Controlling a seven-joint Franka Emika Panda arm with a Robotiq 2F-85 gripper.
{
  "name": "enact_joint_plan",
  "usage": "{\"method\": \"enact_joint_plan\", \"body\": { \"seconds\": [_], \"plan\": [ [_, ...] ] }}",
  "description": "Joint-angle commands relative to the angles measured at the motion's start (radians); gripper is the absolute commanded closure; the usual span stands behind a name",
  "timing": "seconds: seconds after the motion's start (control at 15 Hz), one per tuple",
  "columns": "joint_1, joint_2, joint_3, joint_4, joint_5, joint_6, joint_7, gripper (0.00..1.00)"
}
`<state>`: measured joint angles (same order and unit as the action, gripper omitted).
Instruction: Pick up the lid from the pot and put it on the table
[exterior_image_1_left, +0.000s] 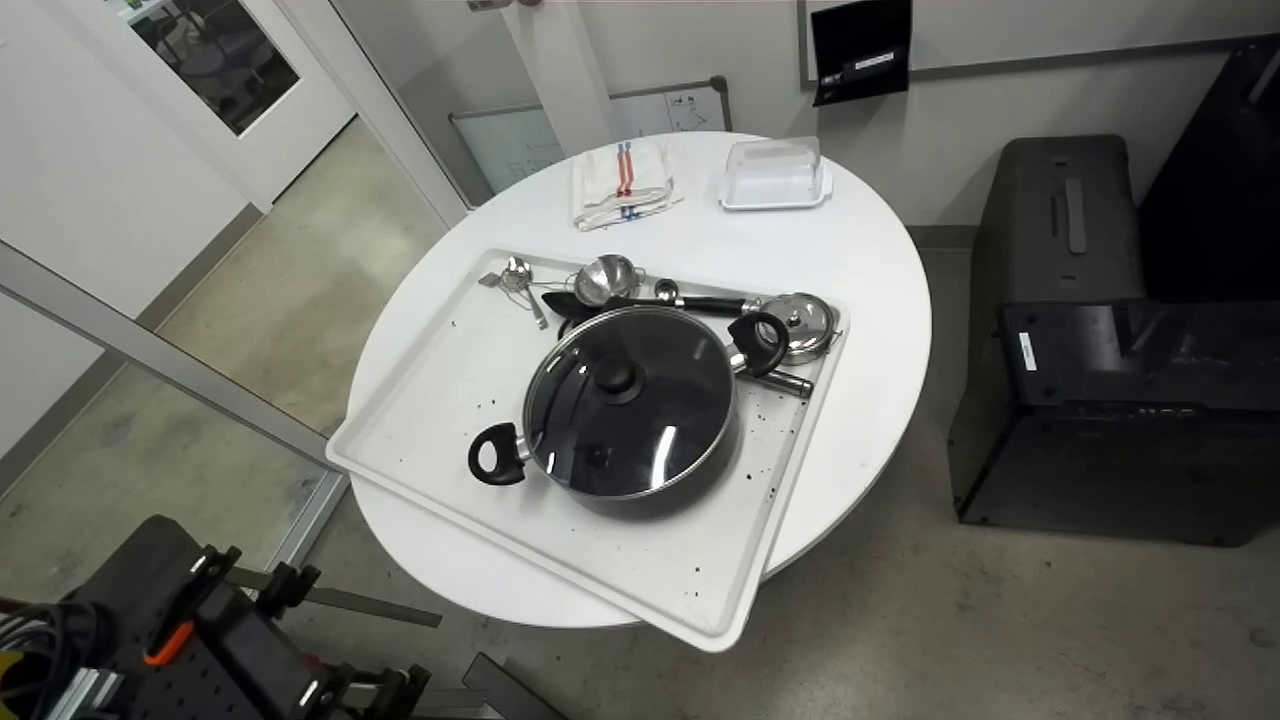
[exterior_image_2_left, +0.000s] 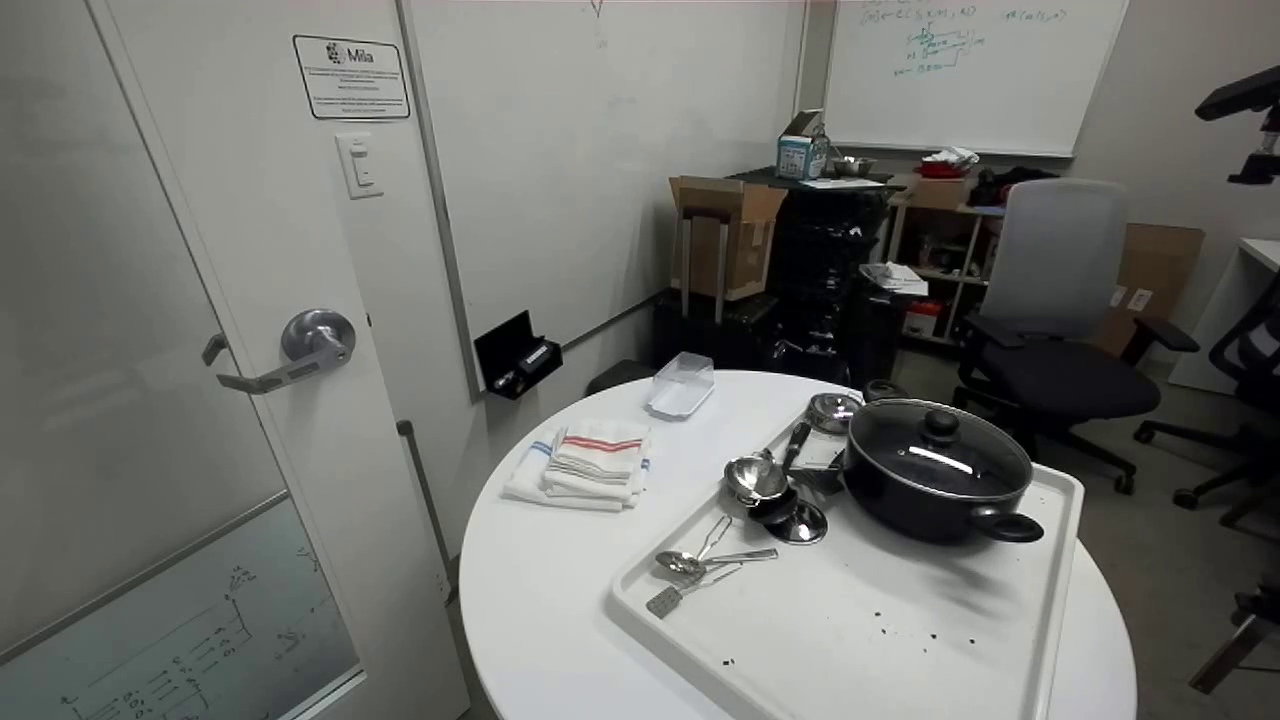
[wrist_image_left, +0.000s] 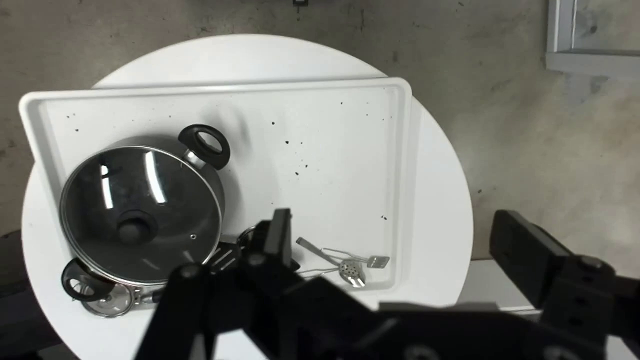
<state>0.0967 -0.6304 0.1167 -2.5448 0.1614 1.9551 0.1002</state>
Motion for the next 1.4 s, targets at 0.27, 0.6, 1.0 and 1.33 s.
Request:
{"method": "enact_joint_plan", "body": {
  "seconds": [0.27,0.6,1.0,1.33],
  "plan": [
    [-0.097,0.26,-0.007,-0.003,-0.01,0.328,0.168,0.0],
    [-0.156,0.437,-0.026,0.029,-0.032,0.509,0.298,0.0],
    [-0.198,0.618,-0.065,0.098,-0.144,0.647,0.502,0.0],
    [-0.181,0.764,-0.147,0.179,-0.248,0.697,0.679,0.0]
  ]
}}
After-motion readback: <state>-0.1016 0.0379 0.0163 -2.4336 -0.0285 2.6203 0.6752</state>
